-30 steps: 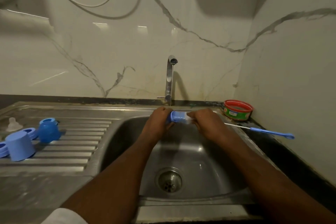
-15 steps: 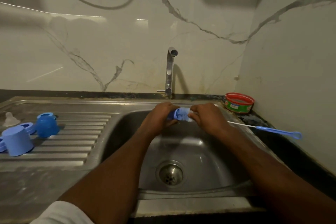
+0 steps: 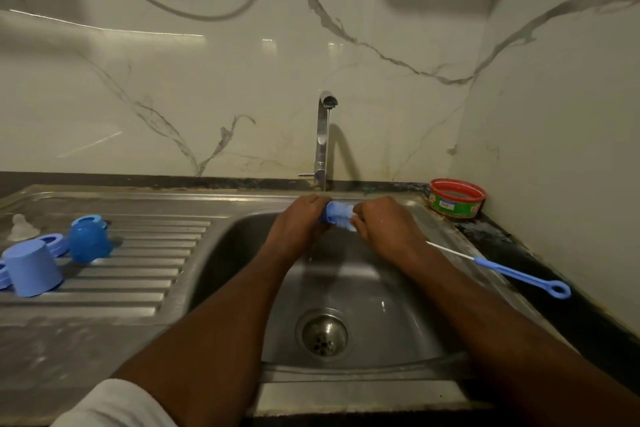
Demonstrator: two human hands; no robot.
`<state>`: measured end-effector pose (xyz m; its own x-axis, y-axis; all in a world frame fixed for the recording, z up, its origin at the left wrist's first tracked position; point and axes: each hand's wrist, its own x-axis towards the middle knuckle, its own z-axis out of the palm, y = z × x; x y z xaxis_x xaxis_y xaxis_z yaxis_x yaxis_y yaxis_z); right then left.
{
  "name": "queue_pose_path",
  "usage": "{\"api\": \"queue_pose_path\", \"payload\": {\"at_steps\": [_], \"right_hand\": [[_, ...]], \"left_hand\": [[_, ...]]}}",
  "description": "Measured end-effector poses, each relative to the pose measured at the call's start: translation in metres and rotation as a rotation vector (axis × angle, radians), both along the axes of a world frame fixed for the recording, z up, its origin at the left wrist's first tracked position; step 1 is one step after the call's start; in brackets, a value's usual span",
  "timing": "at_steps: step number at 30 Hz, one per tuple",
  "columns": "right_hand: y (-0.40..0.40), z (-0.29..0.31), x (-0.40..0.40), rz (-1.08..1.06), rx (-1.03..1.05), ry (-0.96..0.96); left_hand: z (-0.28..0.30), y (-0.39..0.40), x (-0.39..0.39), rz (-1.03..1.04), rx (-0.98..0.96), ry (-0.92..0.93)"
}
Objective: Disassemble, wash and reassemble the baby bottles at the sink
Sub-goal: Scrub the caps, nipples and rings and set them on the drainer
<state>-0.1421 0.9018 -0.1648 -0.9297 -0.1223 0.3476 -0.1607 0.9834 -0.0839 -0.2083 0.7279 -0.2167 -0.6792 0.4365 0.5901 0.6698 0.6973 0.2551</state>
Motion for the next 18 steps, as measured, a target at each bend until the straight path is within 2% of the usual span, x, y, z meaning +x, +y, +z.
{"api": "queue_pose_path", "payload": {"at_steps": [3, 7, 11, 14, 15, 18], "right_hand": [[0.004, 0.001, 0.001, -0.037, -0.094, 0.092], [0.004, 0.001, 0.002, -0.034, -0.073, 0.143], [-0.005, 0.003, -0.003, -0.101, -0.033, -0.011], [0.000, 0.000, -0.001, -0.061, -0.054, 0.146], [0.001, -0.001, -0.001, -0.060, -0.061, 0.173], [-0.005, -0.002, -0.007, -0.129, -0.032, 0.074]], "left_hand": [[0.006, -0.002, 0.001, -0.066, -0.016, 0.077], [0.006, 0.001, -0.002, 0.040, 0.006, 0.077], [0.005, -0.001, 0.002, -0.031, 0.003, 0.076], [0.008, -0.002, 0.003, -0.030, 0.002, 0.143], [0.007, -0.002, 0.001, 0.013, 0.017, 0.128], [0.000, -0.003, -0.003, 0.111, 0.048, 0.007]]}}
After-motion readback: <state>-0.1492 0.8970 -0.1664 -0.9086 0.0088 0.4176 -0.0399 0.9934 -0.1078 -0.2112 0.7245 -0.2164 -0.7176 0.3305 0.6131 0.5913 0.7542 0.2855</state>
